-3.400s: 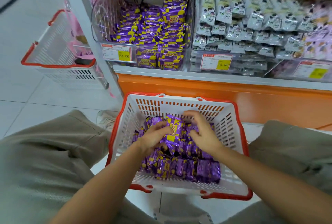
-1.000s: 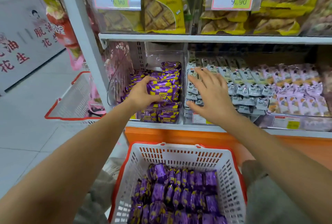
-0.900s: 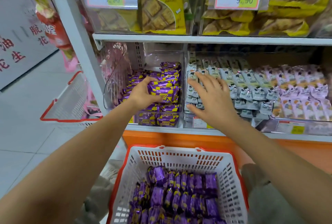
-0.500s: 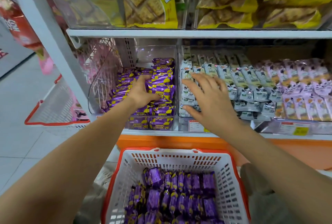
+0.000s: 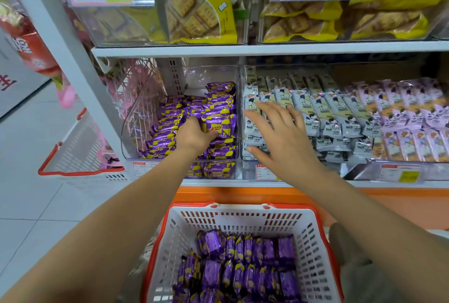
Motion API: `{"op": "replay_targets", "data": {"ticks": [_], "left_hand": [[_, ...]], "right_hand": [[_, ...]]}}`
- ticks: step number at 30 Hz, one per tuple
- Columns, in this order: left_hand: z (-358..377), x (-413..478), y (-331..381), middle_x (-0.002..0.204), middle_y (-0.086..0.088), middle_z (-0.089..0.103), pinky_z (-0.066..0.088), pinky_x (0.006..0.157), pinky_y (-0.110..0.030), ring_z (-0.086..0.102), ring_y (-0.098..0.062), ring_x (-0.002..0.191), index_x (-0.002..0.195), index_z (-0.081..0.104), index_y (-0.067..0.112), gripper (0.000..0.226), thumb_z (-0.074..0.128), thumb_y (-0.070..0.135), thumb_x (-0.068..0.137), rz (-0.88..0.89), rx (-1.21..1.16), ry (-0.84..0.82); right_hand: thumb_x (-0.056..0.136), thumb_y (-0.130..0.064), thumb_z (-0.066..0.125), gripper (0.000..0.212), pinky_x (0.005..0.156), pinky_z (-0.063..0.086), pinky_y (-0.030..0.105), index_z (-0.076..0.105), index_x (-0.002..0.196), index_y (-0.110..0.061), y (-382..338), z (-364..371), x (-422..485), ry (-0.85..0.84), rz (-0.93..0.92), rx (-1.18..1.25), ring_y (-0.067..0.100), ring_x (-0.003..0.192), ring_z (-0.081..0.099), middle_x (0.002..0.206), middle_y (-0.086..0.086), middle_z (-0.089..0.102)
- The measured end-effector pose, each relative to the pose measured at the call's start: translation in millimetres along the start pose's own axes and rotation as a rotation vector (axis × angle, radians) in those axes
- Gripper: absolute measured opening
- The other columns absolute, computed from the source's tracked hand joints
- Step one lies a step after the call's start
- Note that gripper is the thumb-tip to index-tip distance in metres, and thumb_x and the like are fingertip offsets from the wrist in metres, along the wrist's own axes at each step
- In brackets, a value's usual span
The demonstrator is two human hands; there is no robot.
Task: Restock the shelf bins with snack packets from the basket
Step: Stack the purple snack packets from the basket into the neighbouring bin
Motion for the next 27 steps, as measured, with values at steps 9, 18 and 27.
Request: {"op": "replay_targets", "data": {"ticks": [9,18,27], "left_hand": [[2.9,3.5,6.9,0.071,-0.001,0.040,0.026,0.051,-0.032,0.042,-0.023,0.072,0.091,0.040,0.009,0.042,0.071,0.036,0.087,0.006,-0.020,-0.019],[-2.3,-14.0,3.0,0.127,-0.016,0.052,0.045,0.087,-0.041,0.050,-0.034,0.117,0.147,0.022,-0.001,0.085,0.070,0.036,0.087,-0.019,-0.037,-0.089],[-20.0,-99.6,-2.2,0.103,-0.005,0.058,0.038,0.085,-0.040,0.048,-0.026,0.100,0.110,0.064,0.016,0.034,0.054,0.011,0.077,0.481,-0.025,0.467]], "right_hand": [[0.082,-0.039,0.069,0.066,0.111,0.023,0.053,0.046,0.140,-0.018,-1.6,3.6,1.6,-0.011,0.000,-0.001,0.032,0.138,0.035,0.146,0.011,0.043],[0.083,-0.035,0.072,0.074,0.116,0.015,0.050,0.038,0.146,-0.017,2.6,1.8,-3.7,-0.003,-0.011,0.059,0.030,0.142,0.028,0.153,0.010,0.034],[0.088,-0.019,0.055,0.041,0.101,0.038,0.038,0.058,0.128,-0.010,-25.0,-29.5,-38.2,0.165,-0.230,0.307,0.025,0.121,0.051,0.131,0.010,0.056]]}}
Point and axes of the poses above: each hand's wrist, its own x-axis towards the middle knuckle, its own z-axis out of the palm, y = z × x, the point moved 4 cm from there along x, towards the middle knuckle
